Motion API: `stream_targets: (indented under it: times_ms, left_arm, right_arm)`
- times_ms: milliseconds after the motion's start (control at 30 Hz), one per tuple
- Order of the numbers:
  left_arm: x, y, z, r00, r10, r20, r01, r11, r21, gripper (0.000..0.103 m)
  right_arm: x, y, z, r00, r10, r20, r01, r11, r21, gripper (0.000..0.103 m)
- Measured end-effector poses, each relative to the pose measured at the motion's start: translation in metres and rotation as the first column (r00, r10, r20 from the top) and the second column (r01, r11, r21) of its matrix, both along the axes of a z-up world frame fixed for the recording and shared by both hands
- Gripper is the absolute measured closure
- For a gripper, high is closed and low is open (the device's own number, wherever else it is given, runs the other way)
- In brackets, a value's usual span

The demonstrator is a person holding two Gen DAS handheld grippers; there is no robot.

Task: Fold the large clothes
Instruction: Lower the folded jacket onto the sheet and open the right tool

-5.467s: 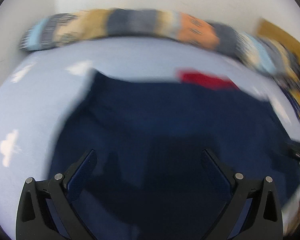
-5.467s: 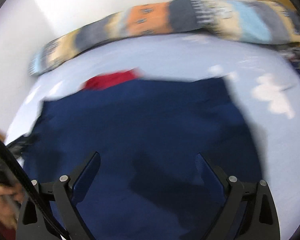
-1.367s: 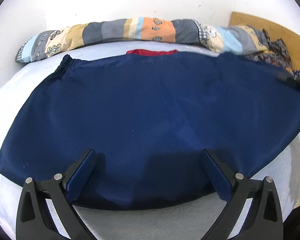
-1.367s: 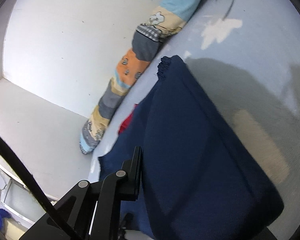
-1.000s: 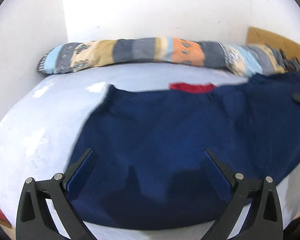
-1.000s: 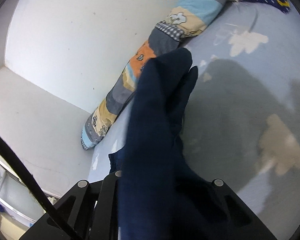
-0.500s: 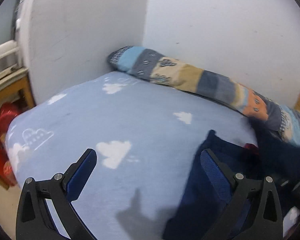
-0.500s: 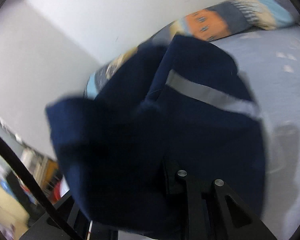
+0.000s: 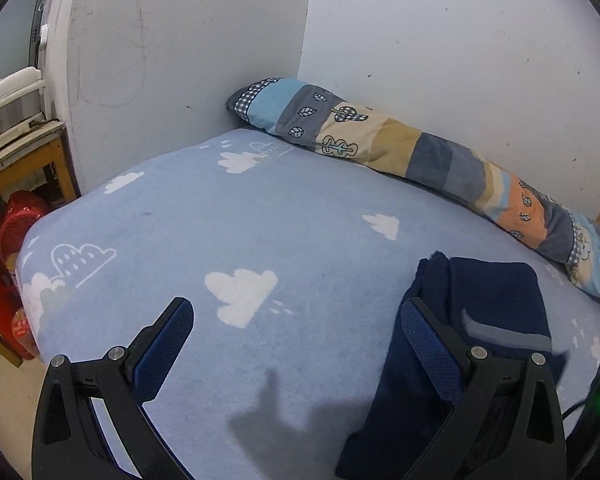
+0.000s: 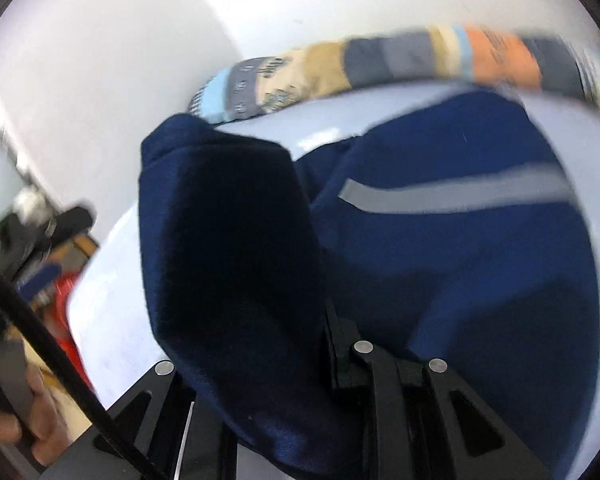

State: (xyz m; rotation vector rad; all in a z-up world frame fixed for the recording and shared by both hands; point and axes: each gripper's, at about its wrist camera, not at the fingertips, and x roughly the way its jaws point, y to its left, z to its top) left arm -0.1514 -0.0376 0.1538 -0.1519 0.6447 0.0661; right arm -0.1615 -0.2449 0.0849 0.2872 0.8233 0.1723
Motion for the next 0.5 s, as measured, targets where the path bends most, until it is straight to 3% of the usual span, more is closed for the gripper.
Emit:
stream_targets:
  times_ms: [67, 100, 167, 233, 267, 367, 433, 500]
  left_arm:
    - [0.001, 0.0, 0.0, 1.0, -0.007, -0.006, 0.007, 1.0, 0.011, 0.0]
    - [0.001, 0.0, -0.001, 1.0, -0.011, -0.009, 0.011, 1.0, 0.011, 0.0]
    - [0.0, 0.003, -0.002, 1.0, -0.015, -0.015, 0.015, 1.0, 0.006, 0.0]
    - [-0.001, 0.005, -0.001, 1.0, -0.022, -0.016, 0.021, 1.0, -0.018, 0.0]
    - [-0.001, 0.005, 0.0, 0.999, -0.031, -0.017, 0.03, 0.999, -0.03, 0.0]
    - [-0.004, 0.003, 0.001, 0.997, -0.08, -0.016, 0.079, 0.994, -0.069, 0.0]
    - [-0.006, -0.003, 0.001, 0.99, -0.137, -0.025, 0.134, 0.986, -0.096, 0.0]
    - [-0.007, -0.009, -0.002, 0.98, -0.194, -0.037, 0.188, 0.975, -0.12, 0.0]
  right_arm:
    - [0.0, 0.012, -0.014, 0.999, 0.028, -0.042, -0.032, 0.996, -0.086, 0.077]
    - [-0.001, 0.022, -0.032, 0.993, 0.058, -0.099, -0.073, 0.985, -0.157, 0.065]
    - [-0.019, 0.035, -0.037, 0.994, 0.094, -0.057, -0.106, 0.957, -0.27, 0.054]
    - [-0.036, 0.041, -0.035, 0.989, 0.139, -0.048, -0.147, 0.94, -0.307, 0.025]
    - [-0.048, 0.041, -0.033, 0.982, 0.18, -0.058, -0.189, 0.94, -0.284, 0.02]
    - [-0.08, 0.039, -0.024, 0.958, 0.283, -0.054, -0.286, 0.92, -0.269, 0.018]
    - [-0.11, 0.017, -0.009, 0.932, 0.361, -0.007, -0.357, 0.919, -0.167, 0.019]
    - [-0.14, -0.01, 0.013, 0.942, 0.327, 0.078, -0.312, 0.937, -0.159, 0.019]
